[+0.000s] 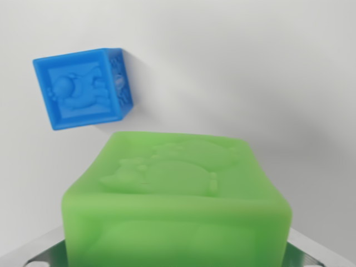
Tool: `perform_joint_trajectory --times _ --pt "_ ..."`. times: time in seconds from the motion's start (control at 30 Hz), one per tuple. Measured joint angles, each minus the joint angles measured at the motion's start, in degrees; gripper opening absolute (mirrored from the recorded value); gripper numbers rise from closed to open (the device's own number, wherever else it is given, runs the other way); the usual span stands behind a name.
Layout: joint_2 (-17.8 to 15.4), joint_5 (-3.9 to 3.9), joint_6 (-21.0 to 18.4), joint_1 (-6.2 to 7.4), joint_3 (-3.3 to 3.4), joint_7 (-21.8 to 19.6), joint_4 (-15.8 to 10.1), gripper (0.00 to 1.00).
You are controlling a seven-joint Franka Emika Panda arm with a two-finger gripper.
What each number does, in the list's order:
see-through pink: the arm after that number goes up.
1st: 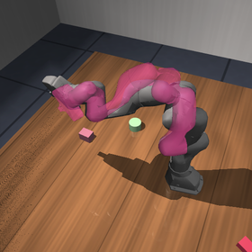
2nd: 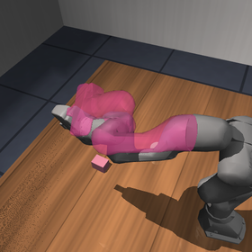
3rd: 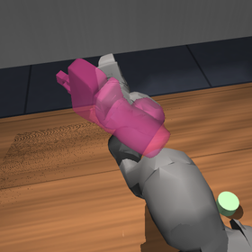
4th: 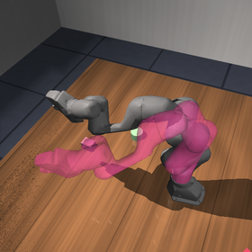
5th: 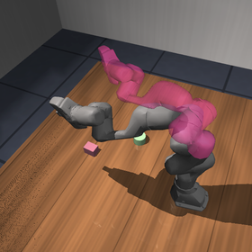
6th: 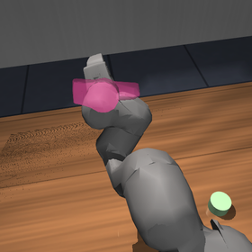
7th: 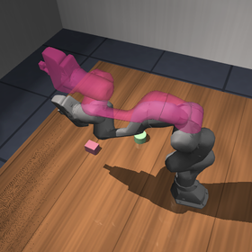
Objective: Stack cube
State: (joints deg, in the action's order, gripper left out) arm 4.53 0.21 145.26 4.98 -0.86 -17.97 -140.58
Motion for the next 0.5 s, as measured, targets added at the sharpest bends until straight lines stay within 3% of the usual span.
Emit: perform_joint_trajectory --times 0.5 --pt "-1.0 -0.06 -1.1 2.23 -1.02 -2.3 0.0 0.0"
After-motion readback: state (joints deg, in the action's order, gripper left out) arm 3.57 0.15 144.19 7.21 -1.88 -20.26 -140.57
